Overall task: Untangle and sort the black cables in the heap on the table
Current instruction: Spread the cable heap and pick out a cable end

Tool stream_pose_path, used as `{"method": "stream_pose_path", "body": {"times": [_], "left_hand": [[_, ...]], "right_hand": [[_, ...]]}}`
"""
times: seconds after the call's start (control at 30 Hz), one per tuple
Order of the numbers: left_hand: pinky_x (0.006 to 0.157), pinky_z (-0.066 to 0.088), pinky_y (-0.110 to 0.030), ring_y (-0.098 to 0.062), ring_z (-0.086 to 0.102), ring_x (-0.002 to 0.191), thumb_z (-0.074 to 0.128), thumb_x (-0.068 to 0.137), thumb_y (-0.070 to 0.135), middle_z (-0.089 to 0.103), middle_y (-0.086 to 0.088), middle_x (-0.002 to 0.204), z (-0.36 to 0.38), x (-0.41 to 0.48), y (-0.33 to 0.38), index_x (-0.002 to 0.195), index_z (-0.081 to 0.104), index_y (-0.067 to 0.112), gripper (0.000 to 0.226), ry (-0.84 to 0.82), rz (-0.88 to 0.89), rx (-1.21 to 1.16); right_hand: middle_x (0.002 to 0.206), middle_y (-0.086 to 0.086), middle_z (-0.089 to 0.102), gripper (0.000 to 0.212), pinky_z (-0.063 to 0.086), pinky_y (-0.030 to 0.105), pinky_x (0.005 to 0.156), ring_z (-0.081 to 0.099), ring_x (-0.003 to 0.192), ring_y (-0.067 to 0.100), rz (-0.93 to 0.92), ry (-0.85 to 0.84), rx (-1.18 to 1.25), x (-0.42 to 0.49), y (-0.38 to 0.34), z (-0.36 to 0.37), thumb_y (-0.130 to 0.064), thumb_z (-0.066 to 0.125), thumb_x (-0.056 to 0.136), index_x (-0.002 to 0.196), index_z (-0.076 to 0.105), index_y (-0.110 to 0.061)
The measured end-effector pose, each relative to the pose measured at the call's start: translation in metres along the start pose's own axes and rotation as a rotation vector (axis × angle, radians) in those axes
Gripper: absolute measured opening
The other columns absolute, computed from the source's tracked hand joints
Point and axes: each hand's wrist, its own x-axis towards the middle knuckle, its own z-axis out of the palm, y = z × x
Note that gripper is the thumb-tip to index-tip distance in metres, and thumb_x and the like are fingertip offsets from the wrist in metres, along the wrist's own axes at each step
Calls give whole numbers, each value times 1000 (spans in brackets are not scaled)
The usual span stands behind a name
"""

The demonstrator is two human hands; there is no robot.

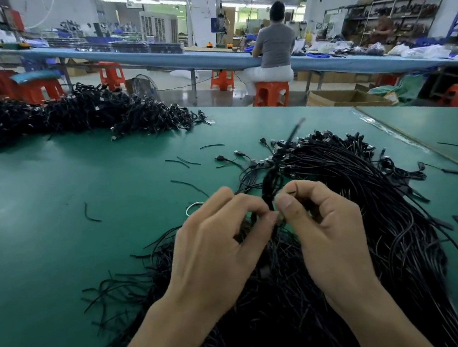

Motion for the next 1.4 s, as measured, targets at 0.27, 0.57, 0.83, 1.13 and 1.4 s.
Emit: {"method": "stream_pose_path", "body": {"times": [0.27, 0.57, 0.83, 1.13, 1.4], "left_hand": [[35, 40, -23, -19, 57, 36, 52, 101, 22, 66, -3, 55, -3, 3, 3, 86, 65, 21, 20, -263, -523, -444], [55, 58, -33, -19, 65, 56, 63, 90, 31, 67, -10, 70, -11, 18, 10, 94, 62, 8, 24, -101, -934, -1191], [85, 56, -22, -16, 73, 98, 84, 73, 29, 78, -4, 98, -13, 13, 2, 123, 55, 19, 58, -115, -583, -924], [76, 37, -8, -2, 55, 90, 45, 90, 60, 61, 11, 91, -11, 8, 8, 82, 79, 33, 45, -106, -330, -610], [47, 38, -21, -10, 47, 46, 80, 78, 35, 60, -4, 58, -1, 2, 4, 81, 60, 32, 20, -150, -443, -561]], "right_hand": [[86, -15, 61, 9, 43, 12, 65, 61, 81, 8, -169, -55, -152, -4, -7, 7, -25, 64, 87, 84, 67, -33], [90, -19, 57, 12, 46, 23, 77, 57, 92, 13, -286, -94, -272, -7, -5, 10, -23, 64, 88, 89, 64, -35], [88, -16, 60, 13, 41, 7, 71, 59, 86, 3, -167, -160, -290, -4, -3, 5, -12, 66, 93, 97, 72, -23], [87, -7, 62, 11, 39, 18, 63, 54, 70, 7, 35, -80, -152, 0, 3, 0, -17, 64, 92, 86, 70, -23], [87, -11, 62, 17, 43, 11, 68, 62, 83, 6, -64, 7, -160, -2, -3, 0, -14, 64, 93, 85, 67, -28]]}}
